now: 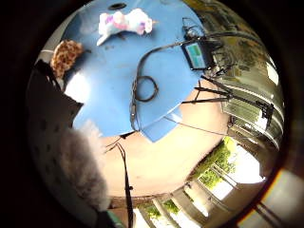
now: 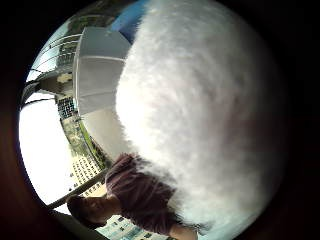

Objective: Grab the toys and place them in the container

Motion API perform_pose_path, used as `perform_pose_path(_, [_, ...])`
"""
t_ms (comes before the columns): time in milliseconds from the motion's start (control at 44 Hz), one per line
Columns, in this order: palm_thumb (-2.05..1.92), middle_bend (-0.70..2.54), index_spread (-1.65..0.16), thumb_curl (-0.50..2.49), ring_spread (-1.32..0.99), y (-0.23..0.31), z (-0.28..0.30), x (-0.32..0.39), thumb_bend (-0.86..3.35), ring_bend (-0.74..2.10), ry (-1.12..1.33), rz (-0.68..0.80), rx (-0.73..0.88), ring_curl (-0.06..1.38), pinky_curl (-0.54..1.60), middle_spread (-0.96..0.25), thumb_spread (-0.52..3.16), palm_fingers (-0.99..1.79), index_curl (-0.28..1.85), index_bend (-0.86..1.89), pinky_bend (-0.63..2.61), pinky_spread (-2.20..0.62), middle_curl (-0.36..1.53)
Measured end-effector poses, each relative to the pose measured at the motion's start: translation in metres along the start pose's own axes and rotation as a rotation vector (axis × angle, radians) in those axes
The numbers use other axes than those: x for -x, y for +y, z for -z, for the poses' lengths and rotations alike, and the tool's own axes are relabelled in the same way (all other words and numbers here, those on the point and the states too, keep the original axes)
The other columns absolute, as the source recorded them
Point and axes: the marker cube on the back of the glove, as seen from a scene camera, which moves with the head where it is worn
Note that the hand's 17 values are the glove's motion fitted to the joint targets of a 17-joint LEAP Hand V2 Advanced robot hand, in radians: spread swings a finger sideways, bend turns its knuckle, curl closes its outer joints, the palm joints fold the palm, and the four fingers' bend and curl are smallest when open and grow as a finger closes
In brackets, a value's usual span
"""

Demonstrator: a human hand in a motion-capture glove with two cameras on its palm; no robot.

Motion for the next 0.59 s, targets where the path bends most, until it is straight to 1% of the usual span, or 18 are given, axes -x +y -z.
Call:
perform_pose_path(136, [0.65, 1.39, -0.16, 0.84, -0.39, -0.001, 0.091, 0.048, 0.39, 1.27, -0.030, 0.062, -0.138, 0.56, 0.44, -0.24, 0.96, 0.98, 0.70, 1.18, 0.79, -0.38, 0.77])
perform_pose_path(250, [0.65, 1.41, -0.18, 0.92, -0.40, -0.012, 0.127, 0.082, 0.37, 1.29, 0.005, 0.067, -0.196, 0.58, 0.45, -0.23, 0.81, 0.95, 0.75, 1.20, 0.81, -0.38, 0.80])
perform_pose_path(364, [0.65, 1.42, -0.19, 0.98, -0.41, -0.052, 0.165, 0.143, 0.36, 1.30, 0.129, 0.020, -0.247, 0.60, 0.46, -0.23, 0.67, 0.94, 0.80, 1.21, 0.83, -0.38, 0.82])
perform_pose_path(478, [0.64, 1.43, -0.20, 1.04, -0.41, -0.088, 0.179, 0.230, 0.36, 1.31, 0.175, 0.190, -0.265, 0.62, 0.47, -0.22, 0.55, 0.92, 0.84, 1.20, 0.85, -0.38, 0.83])
perform_pose_path(591, [0.64, 1.43, -0.21, 1.09, -0.42, -0.121, 0.179, 0.296, 0.36, 1.32, 0.228, 0.264, -0.277, 0.63, 0.48, -0.22, 0.45, 0.90, 0.88, 1.20, 0.86, -0.38, 0.84])
